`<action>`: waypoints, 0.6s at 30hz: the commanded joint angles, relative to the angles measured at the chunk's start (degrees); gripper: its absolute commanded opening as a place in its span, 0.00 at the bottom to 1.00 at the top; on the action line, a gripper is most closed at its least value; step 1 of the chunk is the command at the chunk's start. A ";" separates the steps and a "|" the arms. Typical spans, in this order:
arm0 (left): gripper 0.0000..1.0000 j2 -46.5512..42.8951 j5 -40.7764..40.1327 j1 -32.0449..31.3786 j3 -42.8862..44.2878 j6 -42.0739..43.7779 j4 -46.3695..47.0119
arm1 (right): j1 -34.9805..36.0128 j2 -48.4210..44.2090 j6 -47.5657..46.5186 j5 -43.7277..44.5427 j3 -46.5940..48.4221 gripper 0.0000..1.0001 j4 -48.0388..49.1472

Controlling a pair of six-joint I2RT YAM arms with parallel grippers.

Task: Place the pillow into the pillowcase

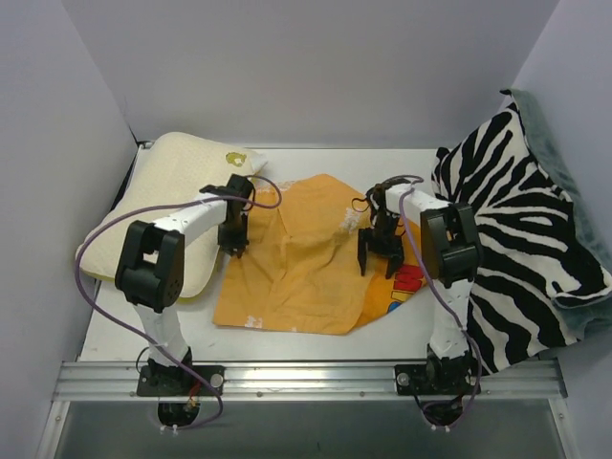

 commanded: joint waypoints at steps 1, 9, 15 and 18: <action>0.39 -3.16 -4.27 3.43 6.42 4.02 -0.24 | -6.06 -1.49 -2.20 5.67 -2.09 0.66 -1.53; 0.88 -13.03 1.55 4.31 9.94 6.31 -1.03 | -9.76 -5.46 -2.65 16.75 10.45 0.78 -8.21; 0.90 -7.93 -0.14 6.59 16.70 6.93 -0.86 | -8.79 -2.21 -0.02 16.84 17.77 0.77 -11.12; 0.90 -7.22 1.35 8.09 18.82 5.70 -1.12 | -9.67 1.65 -0.18 15.35 15.84 0.72 -11.03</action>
